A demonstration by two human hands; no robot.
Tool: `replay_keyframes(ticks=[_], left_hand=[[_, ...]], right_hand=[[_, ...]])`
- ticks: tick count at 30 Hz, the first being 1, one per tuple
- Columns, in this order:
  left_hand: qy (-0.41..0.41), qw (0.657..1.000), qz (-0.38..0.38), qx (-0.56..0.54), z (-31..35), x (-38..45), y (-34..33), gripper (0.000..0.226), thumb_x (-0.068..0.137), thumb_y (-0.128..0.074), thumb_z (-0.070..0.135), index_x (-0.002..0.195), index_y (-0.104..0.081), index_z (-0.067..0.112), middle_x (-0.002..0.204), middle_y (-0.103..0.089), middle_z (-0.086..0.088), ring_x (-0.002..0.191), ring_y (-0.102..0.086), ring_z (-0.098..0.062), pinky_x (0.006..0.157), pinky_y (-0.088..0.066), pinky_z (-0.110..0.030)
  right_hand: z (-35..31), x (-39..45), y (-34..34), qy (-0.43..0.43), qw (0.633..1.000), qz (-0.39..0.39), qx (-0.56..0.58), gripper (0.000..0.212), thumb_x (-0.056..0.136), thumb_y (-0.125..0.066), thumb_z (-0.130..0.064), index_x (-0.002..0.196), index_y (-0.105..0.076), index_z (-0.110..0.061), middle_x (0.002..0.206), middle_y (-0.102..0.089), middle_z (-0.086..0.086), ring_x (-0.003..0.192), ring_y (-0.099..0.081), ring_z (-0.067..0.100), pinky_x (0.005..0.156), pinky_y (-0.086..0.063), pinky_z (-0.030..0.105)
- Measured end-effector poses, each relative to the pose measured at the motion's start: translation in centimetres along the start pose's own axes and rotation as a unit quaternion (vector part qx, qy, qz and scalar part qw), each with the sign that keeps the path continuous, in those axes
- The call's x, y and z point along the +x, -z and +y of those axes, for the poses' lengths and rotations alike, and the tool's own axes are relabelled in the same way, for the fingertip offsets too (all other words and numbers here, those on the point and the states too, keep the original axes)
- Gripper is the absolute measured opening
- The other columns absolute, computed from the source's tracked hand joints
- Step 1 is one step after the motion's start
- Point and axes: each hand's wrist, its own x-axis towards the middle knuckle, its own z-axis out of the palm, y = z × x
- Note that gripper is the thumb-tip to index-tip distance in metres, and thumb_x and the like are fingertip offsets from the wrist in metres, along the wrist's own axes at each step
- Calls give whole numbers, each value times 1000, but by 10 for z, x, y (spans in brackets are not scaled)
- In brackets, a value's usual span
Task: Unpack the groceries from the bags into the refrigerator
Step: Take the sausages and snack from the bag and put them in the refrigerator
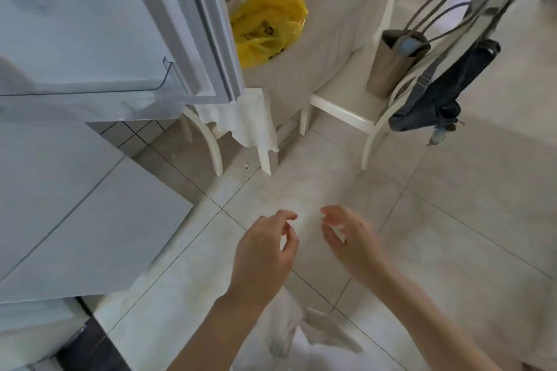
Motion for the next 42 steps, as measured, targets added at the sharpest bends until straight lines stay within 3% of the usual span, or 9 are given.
replay_keyframes(ticks=[5,15,17,22,27,38,42], left_hand=[[-15,999,-35,8,11,56,-21,19,92,-56,24,108,-64,28,79,-63,10,71,-57,-7,66,-50,-26],[-10,995,-89,38,-2,237,-23,21,93,-54,25,112,-60,29,83,-65,7,80,-61,-10,73,-52,-31],[-11,996,-81,42,-4,270,-22,21,92,-54,24,112,-61,27,83,-66,5,80,-62,-12,72,-53,-33],[11,997,-68,21,0,338,-23,22,92,-54,21,113,-62,25,84,-64,9,80,-57,-6,69,-46,-23],[44,997,-58,15,4,396,-35,22,94,-53,24,114,-60,28,84,-63,14,83,-58,-4,72,-50,-26],[162,987,27,1,30,559,-68,23,95,-54,24,116,-62,22,96,-68,7,85,-62,-9,74,-54,-27],[186,981,60,1,35,608,-60,23,95,-53,25,116,-61,24,97,-69,7,84,-62,-9,68,-53,-26]], right_hand=[[18,46,24,-40,999,18,9,29,91,-58,-16,121,-56,-17,93,-59,-14,101,-60,12,88,-48,30],[15,197,88,-48,997,38,-51,33,97,-51,-24,129,-50,-18,110,-54,-10,104,-54,9,86,-40,18],[11,227,99,-44,997,46,-53,34,96,-53,-24,129,-51,-17,112,-56,-8,105,-57,11,88,-43,21],[3,296,119,-26,998,24,-56,33,97,-52,-26,129,-51,-19,113,-57,-9,103,-57,9,89,-45,21],[6,375,137,1,998,-9,-69,32,97,-52,-28,127,-52,-19,116,-61,-7,104,-58,9,90,-47,22],[13,573,219,117,979,-105,-130,33,97,-49,-25,129,-51,-17,119,-62,-3,109,-58,18,78,-34,18],[-1,641,238,148,970,-131,-141,33,98,-47,-26,130,-50,-17,120,-62,-2,111,-58,17,86,-39,21]])
